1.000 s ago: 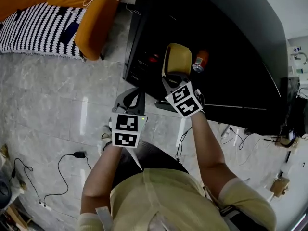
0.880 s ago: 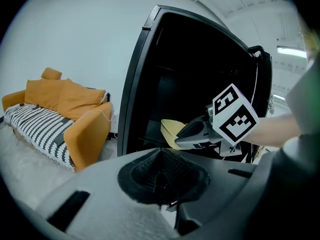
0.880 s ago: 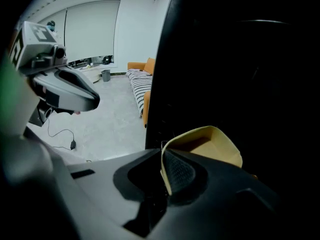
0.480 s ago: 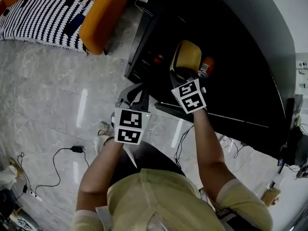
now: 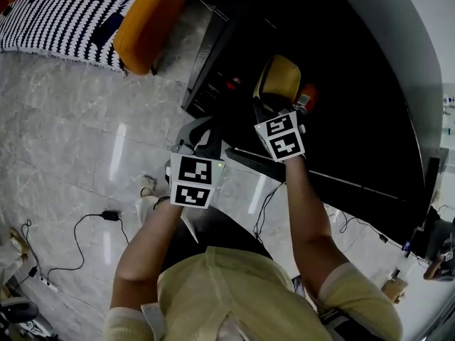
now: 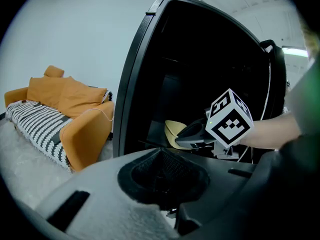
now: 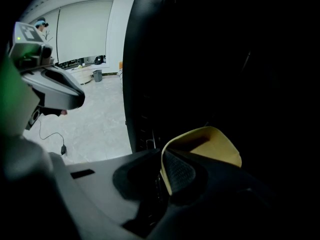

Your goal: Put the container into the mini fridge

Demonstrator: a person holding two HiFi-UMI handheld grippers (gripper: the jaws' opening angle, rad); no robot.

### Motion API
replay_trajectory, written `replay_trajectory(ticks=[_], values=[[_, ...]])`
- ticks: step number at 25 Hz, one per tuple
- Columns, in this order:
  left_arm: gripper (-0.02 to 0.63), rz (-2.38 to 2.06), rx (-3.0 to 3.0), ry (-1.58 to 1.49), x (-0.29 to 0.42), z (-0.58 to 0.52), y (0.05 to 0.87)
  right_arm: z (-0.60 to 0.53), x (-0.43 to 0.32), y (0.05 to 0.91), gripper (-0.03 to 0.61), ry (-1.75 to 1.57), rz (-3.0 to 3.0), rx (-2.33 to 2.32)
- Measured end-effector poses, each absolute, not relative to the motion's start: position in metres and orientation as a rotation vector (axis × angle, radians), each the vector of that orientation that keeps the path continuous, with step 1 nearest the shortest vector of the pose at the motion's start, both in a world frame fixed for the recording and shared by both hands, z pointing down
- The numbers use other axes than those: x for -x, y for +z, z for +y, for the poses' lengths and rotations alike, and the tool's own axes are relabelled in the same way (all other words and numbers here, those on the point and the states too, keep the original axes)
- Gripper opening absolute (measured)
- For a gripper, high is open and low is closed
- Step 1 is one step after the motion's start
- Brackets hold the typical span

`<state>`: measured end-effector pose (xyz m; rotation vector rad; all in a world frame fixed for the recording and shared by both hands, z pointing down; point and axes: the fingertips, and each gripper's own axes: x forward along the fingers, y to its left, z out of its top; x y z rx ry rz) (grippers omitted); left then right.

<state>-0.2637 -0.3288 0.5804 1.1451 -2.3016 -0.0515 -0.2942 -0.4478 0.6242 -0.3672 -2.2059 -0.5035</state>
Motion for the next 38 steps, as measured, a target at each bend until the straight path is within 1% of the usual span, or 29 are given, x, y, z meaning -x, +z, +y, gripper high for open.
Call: replay_trajectory(ticks=[12,14,16,22,30,38], values=[[0.025,-2.279,-1.160,-0.068,0.262,-0.319,0.582,-0.452,0.299,0.627,0.046,-0.468,-2.269,0.286],[0.025,-2.278,-1.167,-0.067,0.261,-0.316,0.580,-0.450,0.299,0.620,0.082,-0.458,-2.303,0.271],[0.025,-2.281,-1.171,-0.066,0.259,-0.312,0.578,-0.447,0.298,0.612,0.094,-0.452,-2.335,0.249],[0.025,-2.277,-1.177,-0.080,0.254,-0.296,0.569,-0.430,0.287,0.576,0.091,-0.464,-2.422,0.170],[0.025,-2.281,-1.209,-0.067,0.252,-0.277,0.550,-0.418,0.268,0.552,0.063,-0.411,-2.491,0.069],[0.025,-2.325,-1.206,-0.104,0.251,-0.248,0.520,-0.387,0.256,0.522,0.058,-0.257,-2.593,-0.003]])
